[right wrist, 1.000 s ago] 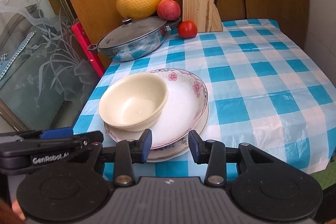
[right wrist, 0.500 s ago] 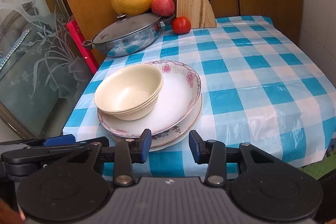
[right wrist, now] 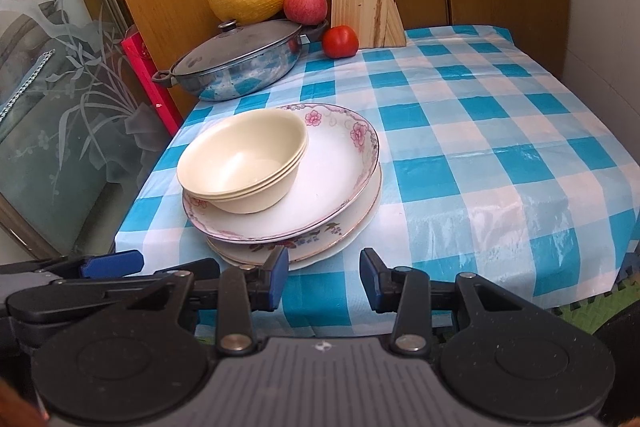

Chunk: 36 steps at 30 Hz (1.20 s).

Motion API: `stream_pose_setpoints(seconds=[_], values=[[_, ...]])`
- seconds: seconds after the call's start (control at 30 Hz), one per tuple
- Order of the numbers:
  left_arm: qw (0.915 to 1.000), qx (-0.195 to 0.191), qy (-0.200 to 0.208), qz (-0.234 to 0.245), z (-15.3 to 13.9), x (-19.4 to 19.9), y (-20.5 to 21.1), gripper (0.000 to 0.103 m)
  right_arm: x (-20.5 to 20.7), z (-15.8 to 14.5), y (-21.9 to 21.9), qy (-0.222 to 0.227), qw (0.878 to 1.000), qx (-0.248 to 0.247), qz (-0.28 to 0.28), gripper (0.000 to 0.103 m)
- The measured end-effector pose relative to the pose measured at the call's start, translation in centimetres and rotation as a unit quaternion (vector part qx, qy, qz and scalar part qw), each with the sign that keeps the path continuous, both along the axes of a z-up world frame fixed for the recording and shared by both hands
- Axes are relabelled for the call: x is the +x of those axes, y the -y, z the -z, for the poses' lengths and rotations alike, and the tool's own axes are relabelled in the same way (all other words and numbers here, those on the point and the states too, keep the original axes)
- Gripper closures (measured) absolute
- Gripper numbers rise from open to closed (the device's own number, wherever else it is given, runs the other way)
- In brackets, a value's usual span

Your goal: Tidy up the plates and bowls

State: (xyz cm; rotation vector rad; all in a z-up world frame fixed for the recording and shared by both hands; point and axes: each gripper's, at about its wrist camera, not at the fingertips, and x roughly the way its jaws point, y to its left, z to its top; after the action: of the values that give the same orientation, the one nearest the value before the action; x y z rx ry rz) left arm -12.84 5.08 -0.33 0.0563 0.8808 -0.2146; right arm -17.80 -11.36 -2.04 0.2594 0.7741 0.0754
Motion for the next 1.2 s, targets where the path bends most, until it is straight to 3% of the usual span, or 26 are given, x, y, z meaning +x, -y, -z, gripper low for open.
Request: stream_pose_setpoints(seconds=[1.2], values=[[0.9996,0.026,-0.011,0.004,0.5,-0.3,0.6,0.022,-0.7,1.2,0.3,-0.023,1.0,0.013,0.003,0.066]])
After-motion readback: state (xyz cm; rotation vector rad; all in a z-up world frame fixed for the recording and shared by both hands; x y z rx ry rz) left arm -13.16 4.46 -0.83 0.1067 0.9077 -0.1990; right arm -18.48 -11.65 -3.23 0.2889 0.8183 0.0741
